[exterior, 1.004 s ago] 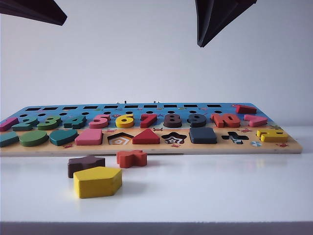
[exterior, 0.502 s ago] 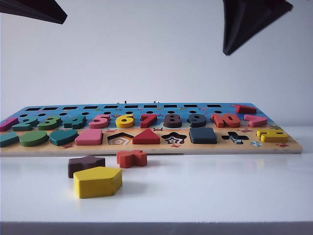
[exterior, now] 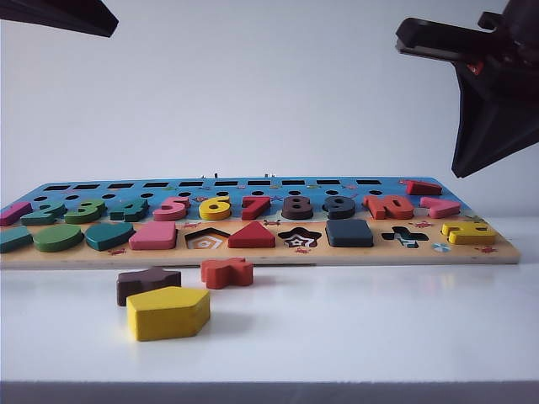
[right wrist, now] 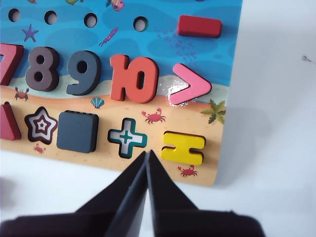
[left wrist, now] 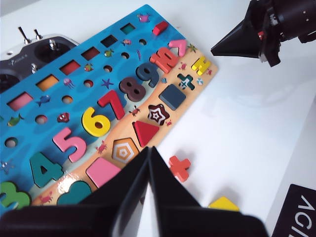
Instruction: Insert the cube into the slot.
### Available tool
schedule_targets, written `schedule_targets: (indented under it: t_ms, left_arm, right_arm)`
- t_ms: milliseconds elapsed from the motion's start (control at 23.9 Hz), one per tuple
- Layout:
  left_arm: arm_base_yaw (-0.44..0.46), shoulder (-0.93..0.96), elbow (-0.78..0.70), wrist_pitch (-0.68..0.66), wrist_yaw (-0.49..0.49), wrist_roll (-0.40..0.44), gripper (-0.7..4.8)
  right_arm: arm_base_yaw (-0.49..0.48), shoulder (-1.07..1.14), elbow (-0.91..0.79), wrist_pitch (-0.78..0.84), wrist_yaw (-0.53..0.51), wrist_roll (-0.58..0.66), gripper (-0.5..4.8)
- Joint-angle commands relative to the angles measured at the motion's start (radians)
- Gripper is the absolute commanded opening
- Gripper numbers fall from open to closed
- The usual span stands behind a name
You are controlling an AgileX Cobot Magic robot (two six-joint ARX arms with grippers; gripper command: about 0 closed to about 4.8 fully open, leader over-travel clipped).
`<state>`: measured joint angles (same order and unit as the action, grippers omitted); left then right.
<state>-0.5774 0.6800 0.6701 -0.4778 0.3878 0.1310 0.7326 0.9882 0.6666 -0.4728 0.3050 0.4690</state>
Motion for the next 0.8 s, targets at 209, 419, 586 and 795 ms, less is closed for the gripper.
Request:
schedule_targets:
  t_ms: [209,419,586,795]
  left_arm:
    - [0.027,-0.027,0.007,0.009,-0.005,-0.047,0.17]
    - [0.087,-0.069,0.007,0.025,-0.006,-0.069,0.17]
    - [0.172,-0.111,0.007,0.040,-0.007,-0.072,0.17]
    - [0.311,-0.187,0.006,0.039,-0.032,-0.073,0.17]
  right_arm:
    - [-0.037,-0.111,-0.138,0.211,0.008,0.011,0.00]
    - [-0.140,-0.200,-0.258,0.360,-0.019,0.012,0.10]
    - [-0.323,-0.342,-0.362,0.417,-0.145,0.012,0.10]
    - [-0.557,-0.583,-0.443,0.415,-0.327,-0.001,0.09]
